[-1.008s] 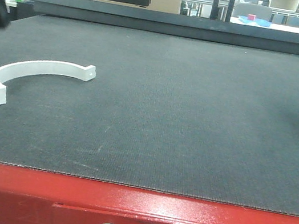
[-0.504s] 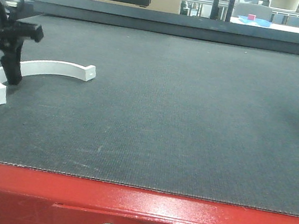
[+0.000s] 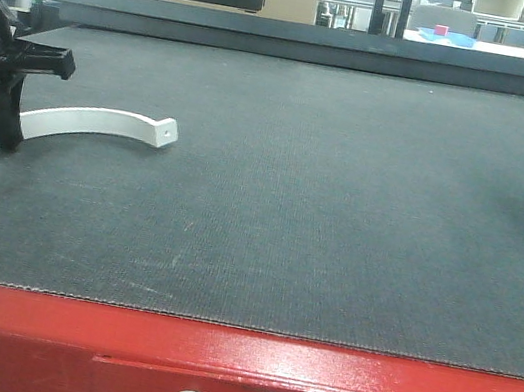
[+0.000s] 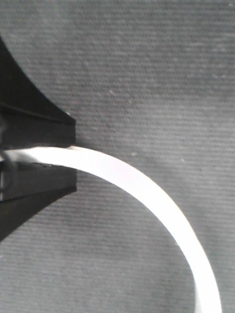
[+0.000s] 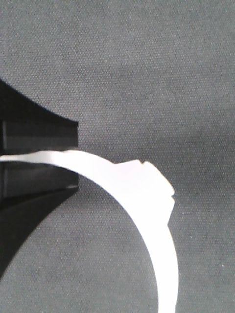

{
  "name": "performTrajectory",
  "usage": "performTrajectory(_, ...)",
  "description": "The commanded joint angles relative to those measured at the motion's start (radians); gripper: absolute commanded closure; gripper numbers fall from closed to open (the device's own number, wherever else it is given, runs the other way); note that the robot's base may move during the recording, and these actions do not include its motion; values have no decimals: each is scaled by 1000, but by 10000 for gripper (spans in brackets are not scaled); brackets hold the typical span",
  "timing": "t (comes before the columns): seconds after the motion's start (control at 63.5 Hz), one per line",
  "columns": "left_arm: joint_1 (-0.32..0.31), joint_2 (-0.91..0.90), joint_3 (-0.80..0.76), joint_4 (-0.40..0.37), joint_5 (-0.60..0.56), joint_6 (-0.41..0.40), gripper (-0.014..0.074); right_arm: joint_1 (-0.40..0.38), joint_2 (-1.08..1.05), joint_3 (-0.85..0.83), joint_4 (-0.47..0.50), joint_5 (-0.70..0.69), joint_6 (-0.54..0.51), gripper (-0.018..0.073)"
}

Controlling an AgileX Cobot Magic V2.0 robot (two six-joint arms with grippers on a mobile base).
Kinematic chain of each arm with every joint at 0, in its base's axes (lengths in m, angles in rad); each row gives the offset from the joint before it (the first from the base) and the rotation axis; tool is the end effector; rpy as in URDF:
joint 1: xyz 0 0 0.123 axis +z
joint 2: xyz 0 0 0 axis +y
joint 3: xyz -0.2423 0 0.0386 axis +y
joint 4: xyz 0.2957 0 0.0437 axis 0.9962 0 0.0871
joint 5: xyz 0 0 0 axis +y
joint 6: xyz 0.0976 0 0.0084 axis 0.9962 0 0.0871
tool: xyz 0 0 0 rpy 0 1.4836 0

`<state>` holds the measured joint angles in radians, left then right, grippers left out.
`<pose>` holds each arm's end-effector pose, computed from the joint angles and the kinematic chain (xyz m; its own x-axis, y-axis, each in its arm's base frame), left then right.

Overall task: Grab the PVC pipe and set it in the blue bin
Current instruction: 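Lower the left gripper onto the other white half-ring piece and close, then lift both held white pipe pieces up off the table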

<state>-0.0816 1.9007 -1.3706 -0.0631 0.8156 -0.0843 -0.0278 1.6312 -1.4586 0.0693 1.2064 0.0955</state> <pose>0.4205 -0.0389 0.1348 -0.9526 -0.0496 -0.3001 -0.0259 0.9963 -0.0825 0.3789 -0.0042 0.2608 -0.9526 0.1462 -0.2667 0.1250 0.9876 0.0949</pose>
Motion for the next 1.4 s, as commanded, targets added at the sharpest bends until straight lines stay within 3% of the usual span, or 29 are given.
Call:
performTrajectory(0.0, 4, -30, -31, 0, 38, -8, 707, 2, -25, -5, -2, -18, -8, 728)
performTrajectory(0.173, 4, -138, -58, 2, 114, -8, 707, 2, -82, -5, -2, -91, -8, 728)
performTrajectory(0.535, 4, -429, -40, -3, 137, 2, 707, 2, -204, -5, -2, -218, -8, 728)
performTrajectory(0.724, 4, -608, 47, -20, 4, 2, 707, 2, -305, 17, -2, -305, -8, 728)
performTrajectory(0.866, 4, -755, 182, -20, -180, 2, 707, 2, -392, 108, -2, -420, -16, 728)
performTrajectory(1.055, 4, -923, 391, -20, -361, 2, 707, 2, -528, 341, -2, -619, -71, 728)
performTrajectory(1.244, 4, -1056, 617, -20, -577, 2, 707, 2, -725, 623, -2, -921, -96, 728)
performTrajectory(1.385, 4, -1153, 698, -20, -606, 2, 707, 2, -904, 793, -2, -989, -96, 728)
